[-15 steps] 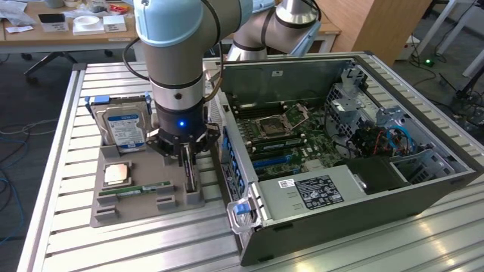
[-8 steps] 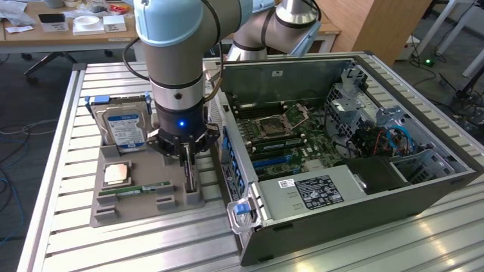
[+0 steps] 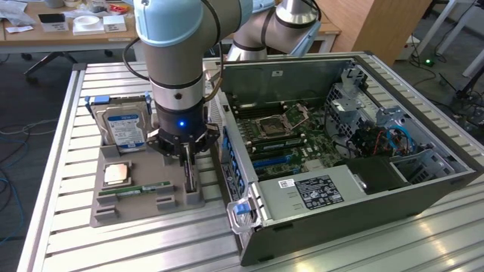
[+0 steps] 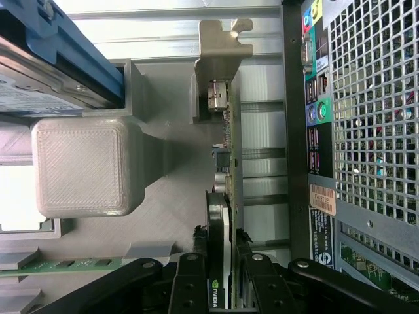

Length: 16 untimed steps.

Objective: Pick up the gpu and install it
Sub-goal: 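Pick up the gpu and move the gpu toward the slot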

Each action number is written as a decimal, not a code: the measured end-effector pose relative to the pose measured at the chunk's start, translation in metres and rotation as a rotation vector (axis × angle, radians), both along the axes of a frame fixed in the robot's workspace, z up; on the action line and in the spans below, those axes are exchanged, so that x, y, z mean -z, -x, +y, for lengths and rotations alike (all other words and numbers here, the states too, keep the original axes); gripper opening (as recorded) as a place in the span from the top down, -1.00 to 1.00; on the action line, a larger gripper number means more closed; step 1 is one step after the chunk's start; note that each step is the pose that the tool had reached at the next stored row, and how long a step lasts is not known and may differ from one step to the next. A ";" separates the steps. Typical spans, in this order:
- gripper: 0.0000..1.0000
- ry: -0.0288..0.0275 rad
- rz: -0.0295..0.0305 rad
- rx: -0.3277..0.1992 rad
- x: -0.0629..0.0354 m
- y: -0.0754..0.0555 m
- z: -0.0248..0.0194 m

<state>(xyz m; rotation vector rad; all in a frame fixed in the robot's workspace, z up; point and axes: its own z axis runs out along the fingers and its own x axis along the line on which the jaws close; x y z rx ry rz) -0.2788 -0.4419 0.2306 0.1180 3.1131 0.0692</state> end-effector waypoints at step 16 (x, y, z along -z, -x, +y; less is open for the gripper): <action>0.47 0.0001 0.0000 -0.022 0.0000 0.000 0.0000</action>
